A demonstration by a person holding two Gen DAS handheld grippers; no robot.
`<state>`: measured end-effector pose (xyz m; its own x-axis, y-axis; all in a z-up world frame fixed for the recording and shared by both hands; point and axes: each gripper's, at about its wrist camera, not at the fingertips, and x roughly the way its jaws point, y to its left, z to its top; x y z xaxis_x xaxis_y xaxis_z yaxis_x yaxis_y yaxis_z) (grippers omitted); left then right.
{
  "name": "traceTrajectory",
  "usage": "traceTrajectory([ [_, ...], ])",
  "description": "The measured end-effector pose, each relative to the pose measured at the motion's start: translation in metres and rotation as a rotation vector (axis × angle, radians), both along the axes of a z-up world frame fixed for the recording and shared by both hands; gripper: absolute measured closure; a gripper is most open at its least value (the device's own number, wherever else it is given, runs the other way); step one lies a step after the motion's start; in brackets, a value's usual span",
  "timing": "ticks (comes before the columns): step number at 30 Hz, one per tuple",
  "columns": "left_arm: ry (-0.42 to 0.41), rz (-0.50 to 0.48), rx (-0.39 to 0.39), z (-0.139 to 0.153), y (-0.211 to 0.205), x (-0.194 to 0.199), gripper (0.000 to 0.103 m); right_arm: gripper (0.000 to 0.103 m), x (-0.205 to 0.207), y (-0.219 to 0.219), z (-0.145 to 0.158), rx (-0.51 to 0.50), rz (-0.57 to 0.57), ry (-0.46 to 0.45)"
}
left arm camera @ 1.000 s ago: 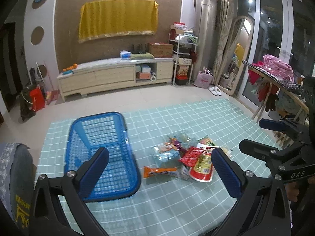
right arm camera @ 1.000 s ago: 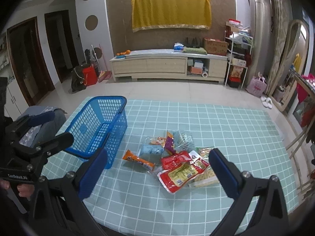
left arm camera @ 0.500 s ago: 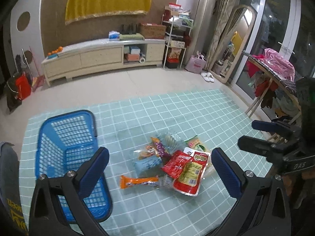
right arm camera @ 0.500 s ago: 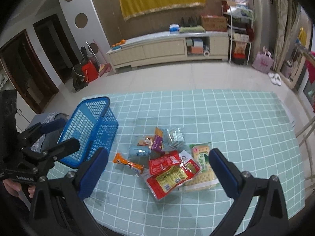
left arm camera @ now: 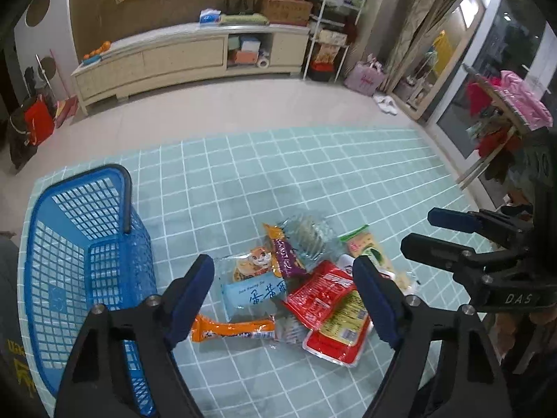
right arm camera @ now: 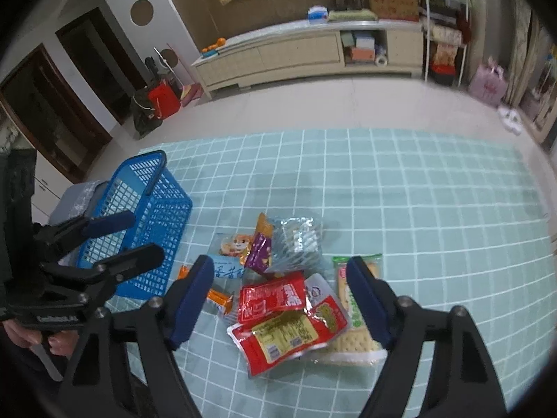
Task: Organize snacks
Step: 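Lower both grippers toward the snack pile beside the blue basket, then grasp the light-blue Dan Huang Su bag with left gripper while right grasps the clear striped biscuit bag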
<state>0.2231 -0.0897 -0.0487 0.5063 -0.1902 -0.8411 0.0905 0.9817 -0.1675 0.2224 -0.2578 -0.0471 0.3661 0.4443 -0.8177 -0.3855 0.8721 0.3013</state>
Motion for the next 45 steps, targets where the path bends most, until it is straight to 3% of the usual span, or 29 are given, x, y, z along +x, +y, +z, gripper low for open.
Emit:
traceTrajectory([
  [8,0.084,0.025,0.020,-0.033,-0.001,0.032,0.031,0.021,0.033,0.009,-0.047,0.010,0.047,0.126],
  [12,0.122,0.034,0.016,-0.049,0.001,0.042,0.040,0.021,0.052,0.008,-0.066,0.032,0.035,0.186],
  [24,0.231,0.018,0.108,-0.096,-0.001,0.054,0.040,0.021,0.073,0.018,-0.105,0.018,0.063,0.254],
  [30,0.284,-0.021,0.109,-0.115,-0.002,0.049,0.040,0.021,0.078,0.014,-0.112,0.025,0.058,0.265],
  [42,0.295,-0.045,0.099,-0.114,-0.009,0.057,0.040,0.021,0.086,0.014,-0.121,0.025,0.051,0.292],
  [45,0.304,-0.026,0.127,-0.117,-0.008,0.059,0.031,0.021,0.088,0.015,-0.122,0.032,0.051,0.302],
])
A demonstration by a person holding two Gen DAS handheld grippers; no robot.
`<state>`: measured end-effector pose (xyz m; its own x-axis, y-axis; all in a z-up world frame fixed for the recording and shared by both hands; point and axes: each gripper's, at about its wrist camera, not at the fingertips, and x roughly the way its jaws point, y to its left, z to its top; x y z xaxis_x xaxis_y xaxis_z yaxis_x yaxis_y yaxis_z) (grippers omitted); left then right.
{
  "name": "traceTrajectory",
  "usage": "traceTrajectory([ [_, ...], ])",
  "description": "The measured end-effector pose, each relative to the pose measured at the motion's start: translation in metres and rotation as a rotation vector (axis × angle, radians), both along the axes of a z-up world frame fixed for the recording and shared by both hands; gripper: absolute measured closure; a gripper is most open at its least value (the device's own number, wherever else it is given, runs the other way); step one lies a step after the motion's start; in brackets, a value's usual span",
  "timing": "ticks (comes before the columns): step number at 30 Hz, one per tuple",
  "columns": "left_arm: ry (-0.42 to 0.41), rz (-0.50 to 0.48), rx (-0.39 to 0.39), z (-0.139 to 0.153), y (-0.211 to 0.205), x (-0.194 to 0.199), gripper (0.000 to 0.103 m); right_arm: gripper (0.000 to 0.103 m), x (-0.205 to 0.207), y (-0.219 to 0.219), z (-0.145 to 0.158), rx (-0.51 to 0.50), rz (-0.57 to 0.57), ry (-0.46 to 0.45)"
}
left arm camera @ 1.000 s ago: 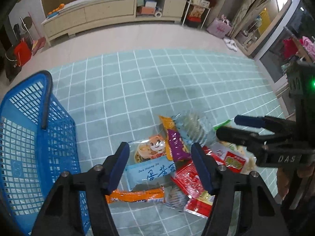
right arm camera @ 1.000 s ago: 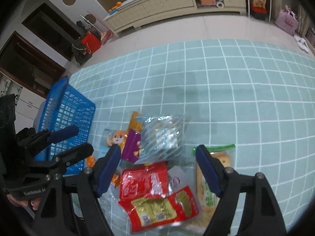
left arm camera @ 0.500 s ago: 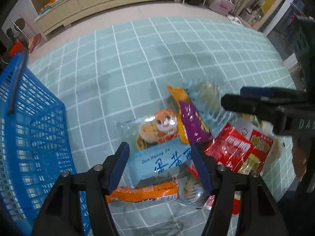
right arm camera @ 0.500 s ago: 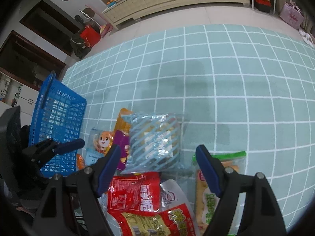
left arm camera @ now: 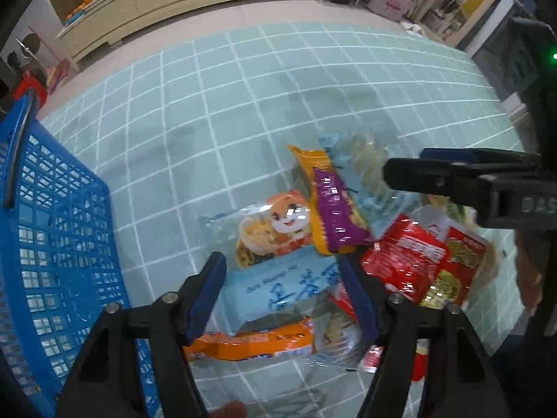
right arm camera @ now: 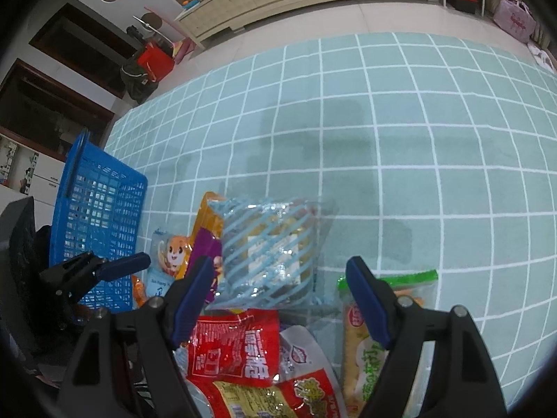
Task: Organize snacks
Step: 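Grasp the light-blue Dan Huang Su bag with left gripper while right grasps the clear striped biscuit bag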
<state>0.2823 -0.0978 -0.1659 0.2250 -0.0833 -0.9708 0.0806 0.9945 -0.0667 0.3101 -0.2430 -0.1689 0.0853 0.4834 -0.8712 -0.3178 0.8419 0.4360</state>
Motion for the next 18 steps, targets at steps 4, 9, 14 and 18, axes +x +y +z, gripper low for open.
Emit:
traceTrajectory([
  [4,0.002,0.020,-0.019,-0.004,0.005,0.004,0.029,0.021,0.003,0.006,-0.006,-0.016,0.011,0.017],
  [9,0.027,0.014,-0.008,-0.017,0.009,0.011,0.020,0.021,0.006,0.010,-0.011,-0.034,0.016,0.031],
  [14,0.026,0.020,-0.025,-0.026,0.012,0.016,0.018,0.021,0.007,0.012,-0.013,-0.039,0.024,0.033],
  [18,0.038,-0.003,-0.012,-0.030,0.009,0.015,0.018,0.023,0.006,0.013,-0.018,-0.034,0.033,0.051],
])
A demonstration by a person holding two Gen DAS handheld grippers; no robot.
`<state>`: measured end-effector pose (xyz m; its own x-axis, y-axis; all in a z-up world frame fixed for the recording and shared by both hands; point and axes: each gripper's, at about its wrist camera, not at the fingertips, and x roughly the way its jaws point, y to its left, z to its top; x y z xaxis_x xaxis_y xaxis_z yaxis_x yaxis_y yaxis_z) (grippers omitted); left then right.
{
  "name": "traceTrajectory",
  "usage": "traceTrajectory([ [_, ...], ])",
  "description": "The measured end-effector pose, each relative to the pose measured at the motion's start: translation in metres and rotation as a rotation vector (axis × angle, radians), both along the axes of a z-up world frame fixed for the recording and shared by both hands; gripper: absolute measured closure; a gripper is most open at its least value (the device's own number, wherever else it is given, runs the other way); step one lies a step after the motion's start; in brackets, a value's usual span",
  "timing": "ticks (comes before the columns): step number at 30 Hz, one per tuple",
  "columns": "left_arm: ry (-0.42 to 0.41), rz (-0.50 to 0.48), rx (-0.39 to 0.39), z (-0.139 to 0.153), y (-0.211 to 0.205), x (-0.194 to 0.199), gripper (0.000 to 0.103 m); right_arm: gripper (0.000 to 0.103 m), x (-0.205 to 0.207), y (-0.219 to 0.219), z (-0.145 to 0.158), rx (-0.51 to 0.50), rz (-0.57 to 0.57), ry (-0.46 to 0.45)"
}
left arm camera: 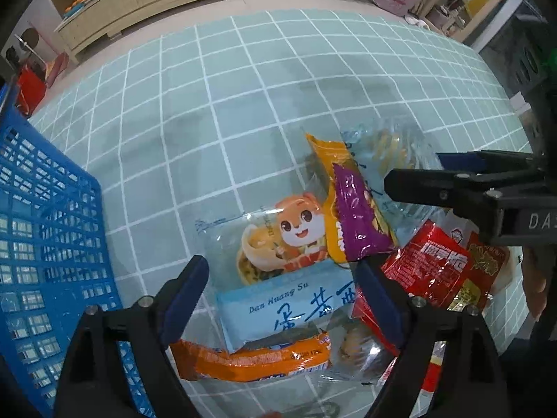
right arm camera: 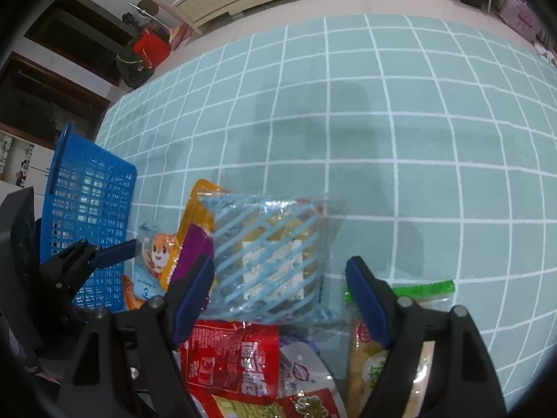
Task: Organize snacks
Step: 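Grasp the light-blue Dan Huang Su bag with left gripper while right grasps the clear striped biscuit bag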
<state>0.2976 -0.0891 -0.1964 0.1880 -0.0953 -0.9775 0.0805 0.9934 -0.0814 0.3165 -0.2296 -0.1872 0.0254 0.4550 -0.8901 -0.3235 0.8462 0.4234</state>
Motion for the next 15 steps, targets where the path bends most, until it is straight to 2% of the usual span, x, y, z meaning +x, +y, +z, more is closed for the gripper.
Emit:
traceTrajectory([
  [2,0.006,0.027,-0.019,-0.003,0.001,0.004,0.018,0.036,0.000,0.001,-0.002,0.008,-0.007,0.005],
  [3,0.006,0.035,-0.030,-0.005,0.003,0.006,0.018,0.039,0.000,-0.001,-0.001,0.013,-0.009,0.002],
  [6,0.009,0.030,-0.034,-0.010,0.007,0.007,0.019,0.042,-0.002,0.001,0.001,0.005,0.000,-0.012],
  [8,0.004,0.029,-0.034,-0.011,0.011,0.005,0.025,0.043,-0.004,0.002,0.003,-0.013,0.008,-0.025],
  [11,-0.005,0.024,-0.027,-0.006,0.014,-0.002,0.032,0.043,-0.008,0.002,0.006,-0.024,0.001,-0.034],
  [15,-0.022,0.007,-0.028,0.007,0.012,-0.015,0.033,0.044,-0.012,0.000,0.011,-0.034,-0.009,-0.042],
])
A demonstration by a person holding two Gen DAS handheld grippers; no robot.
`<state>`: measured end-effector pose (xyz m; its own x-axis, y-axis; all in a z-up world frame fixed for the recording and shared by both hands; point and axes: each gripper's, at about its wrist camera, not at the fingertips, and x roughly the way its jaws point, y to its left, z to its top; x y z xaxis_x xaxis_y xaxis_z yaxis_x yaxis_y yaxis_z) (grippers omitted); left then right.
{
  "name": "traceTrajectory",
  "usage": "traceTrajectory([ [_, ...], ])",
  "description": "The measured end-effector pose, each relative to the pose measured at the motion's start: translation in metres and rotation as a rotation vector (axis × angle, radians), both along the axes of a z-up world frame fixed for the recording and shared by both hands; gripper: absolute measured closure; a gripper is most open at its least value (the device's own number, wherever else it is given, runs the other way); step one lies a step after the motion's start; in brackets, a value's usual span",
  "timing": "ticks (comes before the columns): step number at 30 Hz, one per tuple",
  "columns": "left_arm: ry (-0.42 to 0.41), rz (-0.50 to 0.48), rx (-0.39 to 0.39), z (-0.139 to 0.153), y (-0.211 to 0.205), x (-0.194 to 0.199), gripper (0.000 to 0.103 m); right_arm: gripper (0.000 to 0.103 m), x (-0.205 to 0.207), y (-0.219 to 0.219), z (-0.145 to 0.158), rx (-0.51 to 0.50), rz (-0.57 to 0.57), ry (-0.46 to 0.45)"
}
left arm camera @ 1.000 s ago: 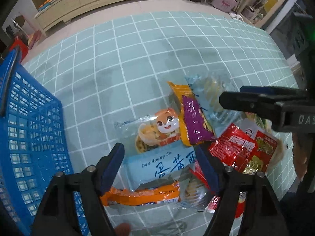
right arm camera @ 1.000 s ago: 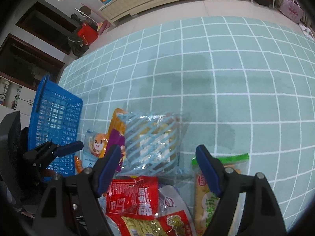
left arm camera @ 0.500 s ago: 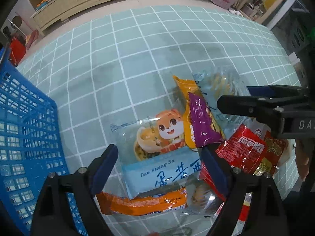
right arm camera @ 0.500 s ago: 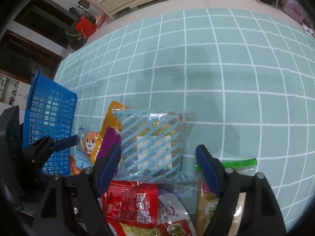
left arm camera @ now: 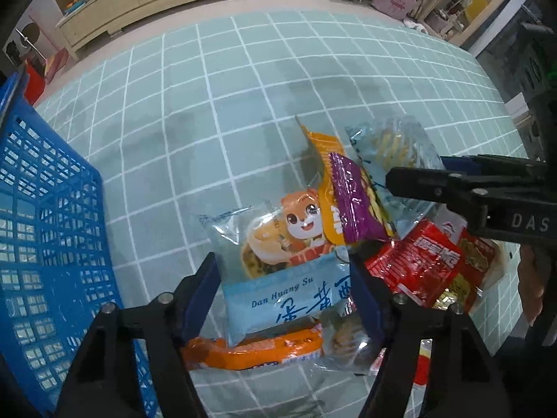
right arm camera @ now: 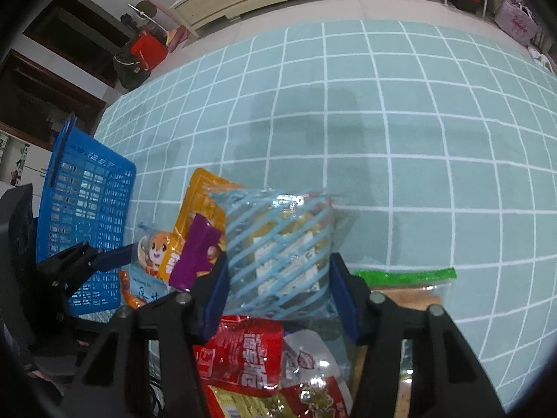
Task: Organize snacks
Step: 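Grasp the light-blue Dan Huang Su bag with left gripper while right grasps the clear striped biscuit bag, then lift both held bags and carry them over the blue basket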
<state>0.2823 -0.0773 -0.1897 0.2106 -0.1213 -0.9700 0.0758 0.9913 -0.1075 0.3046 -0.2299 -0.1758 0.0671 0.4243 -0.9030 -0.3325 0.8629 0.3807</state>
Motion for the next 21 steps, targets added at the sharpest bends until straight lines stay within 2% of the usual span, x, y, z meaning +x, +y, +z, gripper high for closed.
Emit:
traceTrajectory([
  [7,-0.053,-0.001,-0.018,0.023,0.001,-0.014,0.034,0.044,-0.009,-0.011,0.023,-0.010,-0.018,-0.029],
  [13,-0.103,0.009,-0.037,0.055,0.014,-0.035,0.034,0.044,-0.022,-0.016,0.041,-0.011,-0.034,-0.040],
  [21,-0.188,-0.001,-0.048,0.096,0.021,-0.065,0.034,0.044,-0.052,-0.010,0.084,-0.017,-0.035,-0.103],
])
